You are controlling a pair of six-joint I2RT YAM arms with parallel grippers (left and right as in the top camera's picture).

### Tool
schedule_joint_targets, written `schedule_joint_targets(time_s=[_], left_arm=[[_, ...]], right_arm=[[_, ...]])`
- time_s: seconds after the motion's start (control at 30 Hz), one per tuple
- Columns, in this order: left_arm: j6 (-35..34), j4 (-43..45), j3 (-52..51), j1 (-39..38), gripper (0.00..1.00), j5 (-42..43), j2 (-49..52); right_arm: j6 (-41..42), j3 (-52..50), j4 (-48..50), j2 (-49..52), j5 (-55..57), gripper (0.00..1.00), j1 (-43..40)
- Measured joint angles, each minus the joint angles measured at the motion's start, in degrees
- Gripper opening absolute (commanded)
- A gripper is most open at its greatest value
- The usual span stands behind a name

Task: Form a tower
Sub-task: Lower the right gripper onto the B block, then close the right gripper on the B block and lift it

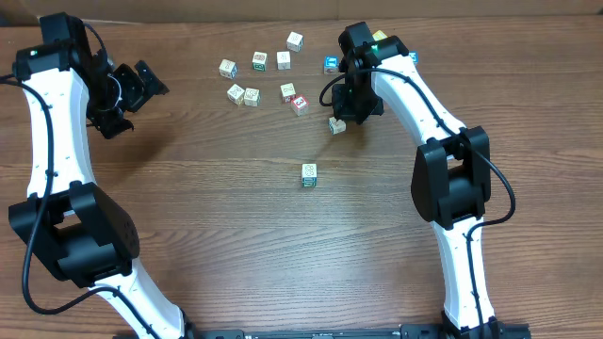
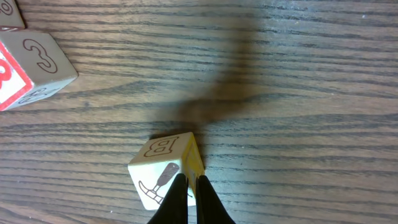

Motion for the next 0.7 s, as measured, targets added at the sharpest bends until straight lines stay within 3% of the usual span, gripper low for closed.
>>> schedule_joint_targets(time_s=[0.4,0.7], left_arm=[[0.0,0.0,0.0,0.0,1.0,0.0,0.0],[0.0,0.0,0.0,0.0,1.0,0.0,0.0]], right_arm=[[0.0,0.0,-2.0,0.2,5.9,0.04,-0.5],[-0.3,0.6,-3.5,0.3,-0.8,0.05,-2.0]])
